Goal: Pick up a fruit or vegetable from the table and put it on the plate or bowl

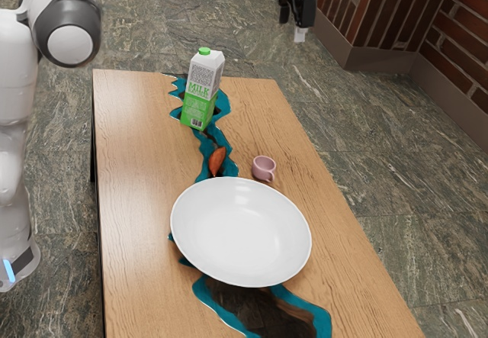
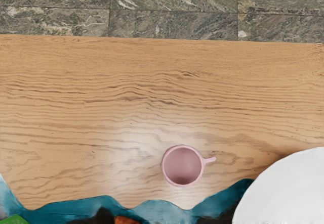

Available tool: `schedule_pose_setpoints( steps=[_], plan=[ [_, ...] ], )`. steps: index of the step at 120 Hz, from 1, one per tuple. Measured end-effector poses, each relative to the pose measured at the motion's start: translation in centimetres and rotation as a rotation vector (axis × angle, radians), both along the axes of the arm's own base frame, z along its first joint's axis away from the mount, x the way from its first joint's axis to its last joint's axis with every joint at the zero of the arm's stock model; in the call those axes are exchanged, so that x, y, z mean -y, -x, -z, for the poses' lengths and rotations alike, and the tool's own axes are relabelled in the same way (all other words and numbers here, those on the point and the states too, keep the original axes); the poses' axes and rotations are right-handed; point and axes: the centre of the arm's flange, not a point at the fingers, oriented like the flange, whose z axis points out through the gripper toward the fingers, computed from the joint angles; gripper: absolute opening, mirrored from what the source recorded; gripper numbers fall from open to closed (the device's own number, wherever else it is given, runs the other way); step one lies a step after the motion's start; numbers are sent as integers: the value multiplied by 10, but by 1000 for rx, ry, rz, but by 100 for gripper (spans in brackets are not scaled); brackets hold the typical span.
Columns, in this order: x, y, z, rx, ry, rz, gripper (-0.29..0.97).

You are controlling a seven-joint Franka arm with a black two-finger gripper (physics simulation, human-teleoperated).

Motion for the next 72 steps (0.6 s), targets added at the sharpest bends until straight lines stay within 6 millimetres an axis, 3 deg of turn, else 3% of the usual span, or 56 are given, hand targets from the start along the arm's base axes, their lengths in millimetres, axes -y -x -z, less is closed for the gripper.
schedule_pose_setpoints(
  steps=[9,26,37,49,62,72],
  plan=[
    [24,-5,9,-29,10,35,68],
    [37,-10,36,-116,20,38,68],
    [47,19,71,-193,-5,46,68],
    [54,34,106,-250,-30,30,68],
    [28,39,113,-277,-13,-126,68],
    [-29,43,113,-280,55,-322,68]
  ],
)
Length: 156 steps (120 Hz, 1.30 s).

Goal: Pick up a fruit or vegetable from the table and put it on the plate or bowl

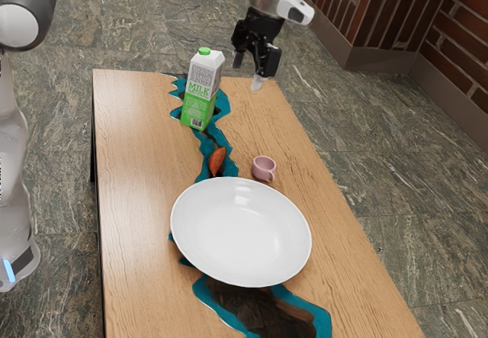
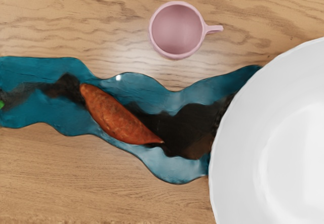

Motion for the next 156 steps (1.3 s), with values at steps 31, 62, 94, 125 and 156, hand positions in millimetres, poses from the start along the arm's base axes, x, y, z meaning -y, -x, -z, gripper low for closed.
schedule_pose_setpoints(
  steps=[31,62,94,125,156],
  plan=[
    [57,-20,16,-3,-67,-190,68],
    [153,-23,70,-27,-109,-216,68],
    [-15,-32,101,47,-158,-618,68],
    [22,-41,115,81,-145,-620,68],
    [-8,-31,145,17,-139,-733,68]
  ],
)
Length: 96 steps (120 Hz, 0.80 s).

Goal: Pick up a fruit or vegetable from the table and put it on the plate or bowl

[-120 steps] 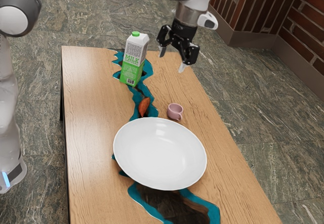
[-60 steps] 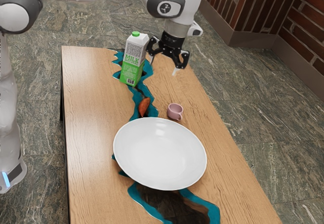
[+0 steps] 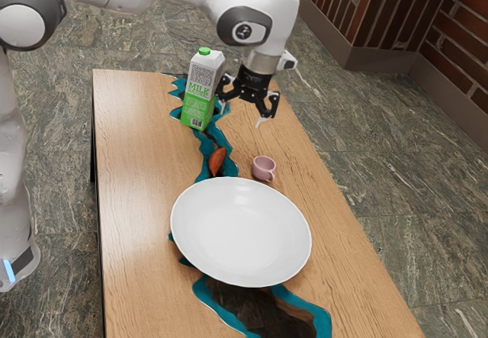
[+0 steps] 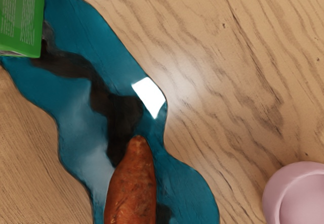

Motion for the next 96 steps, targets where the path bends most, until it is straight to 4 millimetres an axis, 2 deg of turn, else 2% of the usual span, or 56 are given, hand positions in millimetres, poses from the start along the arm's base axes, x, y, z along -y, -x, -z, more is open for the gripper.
schedule_pose_setpoints(
  steps=[26,47,71,96],
  plan=[
    [14,8,28,-73,10,-8,68],
    [14,12,53,-121,13,-24,68],
    [12,18,67,-146,15,-41,68],
    [20,19,77,-158,5,-33,68]
  ],
)
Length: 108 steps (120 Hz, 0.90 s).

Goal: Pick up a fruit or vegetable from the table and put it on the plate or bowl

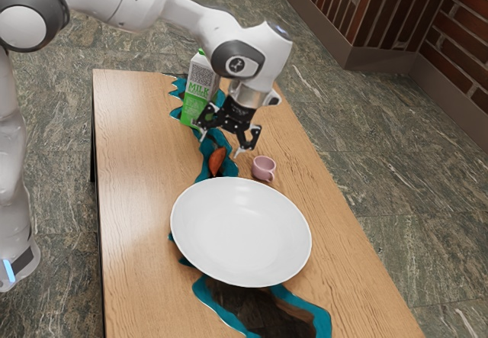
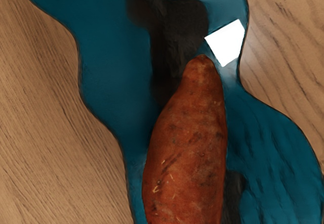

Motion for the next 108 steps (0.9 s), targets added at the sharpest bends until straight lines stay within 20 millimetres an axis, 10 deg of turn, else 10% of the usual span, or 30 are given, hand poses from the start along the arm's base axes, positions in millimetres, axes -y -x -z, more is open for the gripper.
schedule_pose_setpoints(
  steps=[76,108],
  plan=[
    [17,-2,26,44,-7,30,68],
    [-16,5,28,92,-6,-35,68]
  ],
)
